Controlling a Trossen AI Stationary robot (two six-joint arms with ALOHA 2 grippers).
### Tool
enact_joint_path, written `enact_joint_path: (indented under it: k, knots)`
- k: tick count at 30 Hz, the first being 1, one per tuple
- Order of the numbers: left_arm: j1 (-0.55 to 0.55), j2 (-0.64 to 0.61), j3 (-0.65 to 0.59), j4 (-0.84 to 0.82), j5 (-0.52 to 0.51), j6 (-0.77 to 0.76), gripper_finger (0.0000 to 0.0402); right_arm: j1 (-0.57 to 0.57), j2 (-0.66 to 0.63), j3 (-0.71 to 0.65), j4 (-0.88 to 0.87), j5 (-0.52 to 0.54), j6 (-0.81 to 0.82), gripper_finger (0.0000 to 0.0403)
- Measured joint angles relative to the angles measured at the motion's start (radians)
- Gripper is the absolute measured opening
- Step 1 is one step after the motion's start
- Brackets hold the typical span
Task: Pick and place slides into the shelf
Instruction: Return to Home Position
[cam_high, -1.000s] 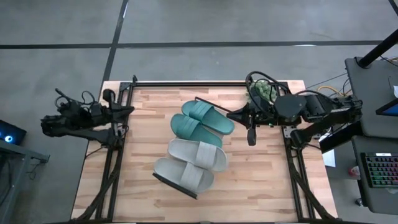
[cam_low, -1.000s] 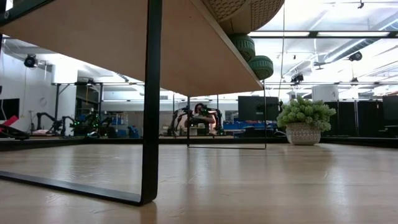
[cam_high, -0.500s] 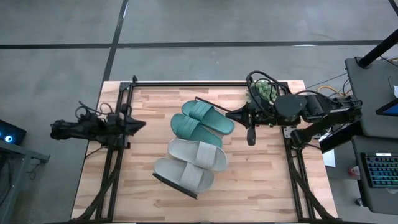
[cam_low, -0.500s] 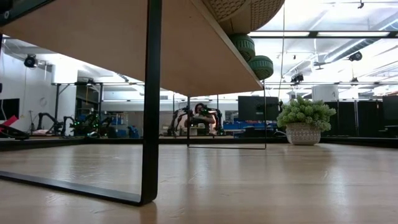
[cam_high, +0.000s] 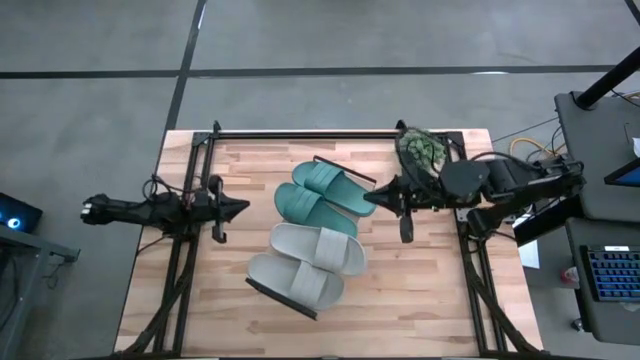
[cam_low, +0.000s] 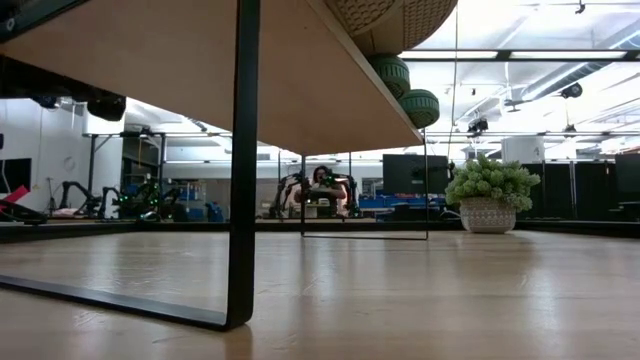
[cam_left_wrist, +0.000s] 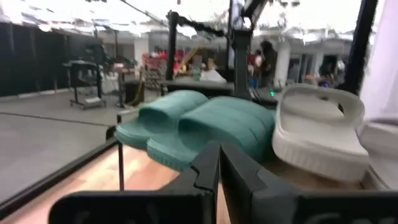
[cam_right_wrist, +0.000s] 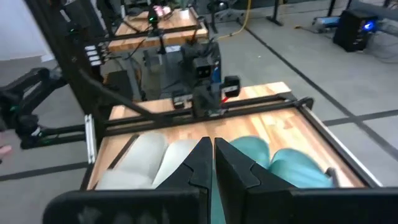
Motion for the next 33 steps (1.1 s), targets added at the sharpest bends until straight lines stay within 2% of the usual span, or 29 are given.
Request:
enact_joint_path:
  k: [4,9,14,18,21,25,29,33]
  knots:
    - [0.000,0.003,-0.011,0.062,-0.005,0.001,0.0000,0.019,-0.076,-0.162,0.166,-0.021,-0.001,0.0008]
    - [0.000,0.001,-0.011,0.057,-0.006,0.002,0.0000,0.024,-0.236,-0.449,0.548,-0.145,-0.004,0.0008]
    - [0.000,0.000,-0.011,0.056,-0.003,0.004,0.0000,0.024,-0.357,-0.707,0.771,-0.154,0.000,0.0008]
    - [0.000,0.000,-0.011,0.028,-0.002,0.071,0.0000,0.017,-0.413,-0.835,0.789,-0.136,-0.043,0.0008]
    - [0.000,0.001,-0.011,0.029,-0.003,0.063,0.0000,0.005,-0.460,-0.907,0.791,-0.110,-0.109,0.0008]
    - [0.000,0.000,-0.011,0.031,-0.010,0.053,0.0000,-0.049,-0.556,-1.039,0.903,-0.101,-0.137,0.0008]
    - [0.000,0.003,-0.001,0.033,-0.075,0.054,0.0000,-0.139,-0.597,-1.188,1.103,-0.101,-0.143,0.0008]
    - [0.000,0.000,0.003,0.032,-0.084,0.054,0.0000,-0.209,-0.599,-1.251,1.117,-0.144,-0.136,0.0008]
